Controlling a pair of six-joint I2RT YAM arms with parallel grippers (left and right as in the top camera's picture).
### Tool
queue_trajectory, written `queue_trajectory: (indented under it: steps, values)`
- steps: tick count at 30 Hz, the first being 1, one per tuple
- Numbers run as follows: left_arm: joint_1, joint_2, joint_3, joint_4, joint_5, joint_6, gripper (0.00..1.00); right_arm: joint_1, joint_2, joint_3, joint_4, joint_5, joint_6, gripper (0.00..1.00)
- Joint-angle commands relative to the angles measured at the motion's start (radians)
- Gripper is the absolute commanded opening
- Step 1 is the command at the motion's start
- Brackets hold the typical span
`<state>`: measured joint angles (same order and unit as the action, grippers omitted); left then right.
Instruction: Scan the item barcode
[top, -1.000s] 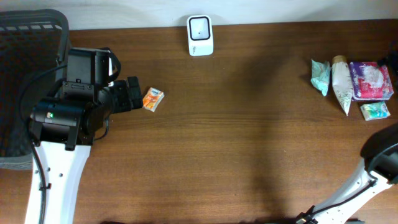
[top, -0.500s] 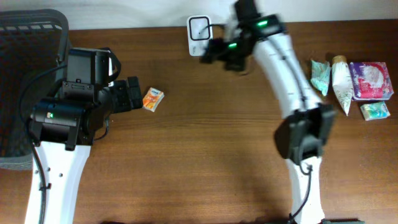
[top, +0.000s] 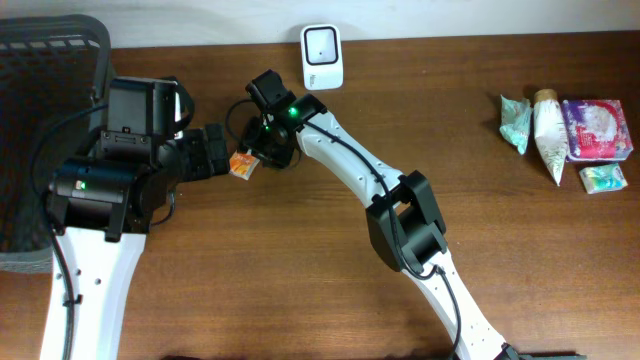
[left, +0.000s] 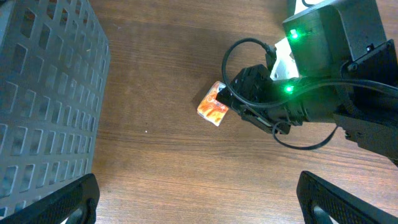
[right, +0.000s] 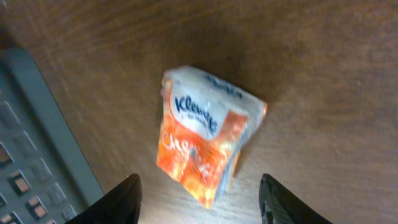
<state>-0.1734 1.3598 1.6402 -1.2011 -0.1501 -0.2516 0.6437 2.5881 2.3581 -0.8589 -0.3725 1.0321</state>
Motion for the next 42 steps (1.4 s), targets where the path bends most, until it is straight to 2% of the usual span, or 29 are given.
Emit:
queue_trajectory:
  steps: [1,4,8,9,11,12,13,16,17,19,20,22,28,32,35,38,41,42]
  values:
    - [0.005,-0.002,0.008,0.001,-0.004,-0.006,0.99,0.005,0.036,0.013,0.021,0.029,0.024,0.52]
    - [0.005,-0.002,0.008,0.002,-0.004,-0.006,0.99,0.015,0.065,0.013,0.034,0.046,0.024,0.45]
    - [0.005,-0.002,0.008,0.001,-0.004,-0.006,0.99,0.017,0.080,0.010,0.035,0.068,0.024,0.44]
    - [0.005,-0.002,0.008,0.001,-0.004,-0.006,0.99,0.017,0.080,0.010,0.033,0.067,0.024,0.37]
    - [0.005,-0.002,0.008,0.001,-0.004,-0.006,0.99,0.016,0.080,0.010,0.026,0.067,-0.001,0.08]
    - [0.005,-0.002,0.008,0.002,-0.004,-0.006,0.99,0.010,0.080,0.010,0.025,0.063,-0.017,0.04]
    - [0.005,-0.002,0.008,0.002,-0.004,-0.006,0.99,0.002,0.079,0.010,0.027,0.036,-0.058,0.04]
    - [0.005,-0.002,0.008,0.001,-0.004,-0.006,0.99,-0.068,0.062,0.017,0.029,-0.199,-0.262,0.04]
    - [0.005,-0.002,0.008,0.001,-0.004,-0.006,0.99,-0.101,0.053,0.017,0.025,-0.317,-0.372,0.04]
    - [0.005,-0.002,0.008,0.001,-0.004,-0.006,0.99,-0.181,0.037,0.017,0.022,-0.672,-0.594,0.04]
    - [0.005,-0.002,0.008,0.001,-0.004,-0.006,0.99,-0.249,0.035,0.017,0.023,-0.973,-0.723,0.04]
    - [0.005,-0.002,0.008,0.001,-0.004,-0.006,0.99,-0.335,0.035,0.017,0.021,-1.176,-0.766,0.04]
    - [0.005,-0.002,0.008,0.001,-0.004,-0.006,0.99,-0.565,0.034,0.017,0.019,-1.180,-0.756,0.04]
    - [0.005,-0.002,0.008,0.001,-0.004,-0.006,0.99,-0.624,0.004,0.017,-0.002,-1.180,-0.757,0.04]
    - [0.005,-0.002,0.008,0.001,-0.004,-0.006,0.99,-0.622,-0.118,0.017,-0.159,-1.180,-0.959,0.04]
    - [0.005,-0.002,0.008,0.001,-0.004,-0.006,0.99,-0.626,-0.245,0.017,-0.499,-1.172,-1.339,0.04]
    - [0.005,-0.002,0.008,0.001,-0.004,-0.006,0.99,-0.625,-0.301,0.017,-0.827,-0.950,-1.661,0.04]
    - [0.005,-0.002,0.008,0.001,-0.004,-0.006,0.99,-0.622,-0.301,0.009,-0.840,-0.901,-1.658,0.04]
